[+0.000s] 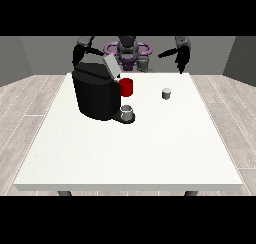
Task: Insert the coffee pod into the coffee machine and close the lid
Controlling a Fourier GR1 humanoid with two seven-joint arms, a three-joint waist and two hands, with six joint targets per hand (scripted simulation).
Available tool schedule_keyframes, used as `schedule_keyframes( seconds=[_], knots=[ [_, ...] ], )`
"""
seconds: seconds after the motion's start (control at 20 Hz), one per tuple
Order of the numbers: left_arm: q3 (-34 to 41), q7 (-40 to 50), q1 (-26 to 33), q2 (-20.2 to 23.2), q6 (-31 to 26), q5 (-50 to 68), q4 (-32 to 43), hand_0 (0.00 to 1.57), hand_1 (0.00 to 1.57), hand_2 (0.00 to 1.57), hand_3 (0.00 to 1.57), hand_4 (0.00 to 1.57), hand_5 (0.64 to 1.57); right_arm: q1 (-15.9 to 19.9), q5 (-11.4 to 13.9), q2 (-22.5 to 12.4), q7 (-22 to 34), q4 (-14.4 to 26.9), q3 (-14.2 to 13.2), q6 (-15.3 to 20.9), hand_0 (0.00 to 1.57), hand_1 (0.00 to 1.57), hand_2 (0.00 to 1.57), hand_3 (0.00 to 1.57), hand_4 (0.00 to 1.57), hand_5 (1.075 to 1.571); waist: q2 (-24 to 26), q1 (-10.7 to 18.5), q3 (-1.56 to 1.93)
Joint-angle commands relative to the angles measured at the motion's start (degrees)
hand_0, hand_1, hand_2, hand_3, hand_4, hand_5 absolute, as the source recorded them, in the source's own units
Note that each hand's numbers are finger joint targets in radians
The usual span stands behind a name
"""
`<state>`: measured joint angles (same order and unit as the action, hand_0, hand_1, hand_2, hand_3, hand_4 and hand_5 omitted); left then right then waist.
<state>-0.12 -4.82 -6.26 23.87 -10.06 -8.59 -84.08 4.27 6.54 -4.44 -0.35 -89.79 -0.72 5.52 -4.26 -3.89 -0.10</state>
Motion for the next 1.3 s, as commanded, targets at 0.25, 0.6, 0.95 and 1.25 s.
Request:
schedule_keyframes(
  seconds=[0.25,0.6,0.95,1.25],
  knots=[
    [0.6,0.3,-8.3,5.3,-2.3,-7.9,13.2,0.0,0.0,0.0,0.0,0.0,1.571,0.5,3.5,1.1,-1.9,-1.4,3.6,0.7,0.0,0.0,0.0,0.0,0.0,1.571,-4.4,-5.8,0.09],
    [0.8,-5.1,-15.8,6.0,-0.6,-13.6,25.9,0.0,0.0,0.0,0.0,0.0,1.571,5.4,6.0,4.4,3.9,-2.7,8.1,6.5,0.0,0.0,0.0,0.0,0.0,1.571,-9.2,-6.3,0.06],
    [-1.5,-6.6,-19.0,1.7,5.6,-20.5,29.4,0.49,0.49,0.72,0.49,0.0,1.571,5.4,2.9,4.4,-1.6,5.9,3.6,4.2,0.0,0.0,0.0,0.0,0.0,1.571,-9.7,-4.3,0.1],
    [-5.4,-8.5,-20.4,-0.3,13.8,-28.8,30.2,1.07,1.07,1.11,0.91,0.45,1.571,10.3,0.8,1.0,0.3,9.0,-0.3,1.5,0.0,0.0,0.0,0.0,0.0,1.571,-10.4,-3.7,0.1]
  ],
)
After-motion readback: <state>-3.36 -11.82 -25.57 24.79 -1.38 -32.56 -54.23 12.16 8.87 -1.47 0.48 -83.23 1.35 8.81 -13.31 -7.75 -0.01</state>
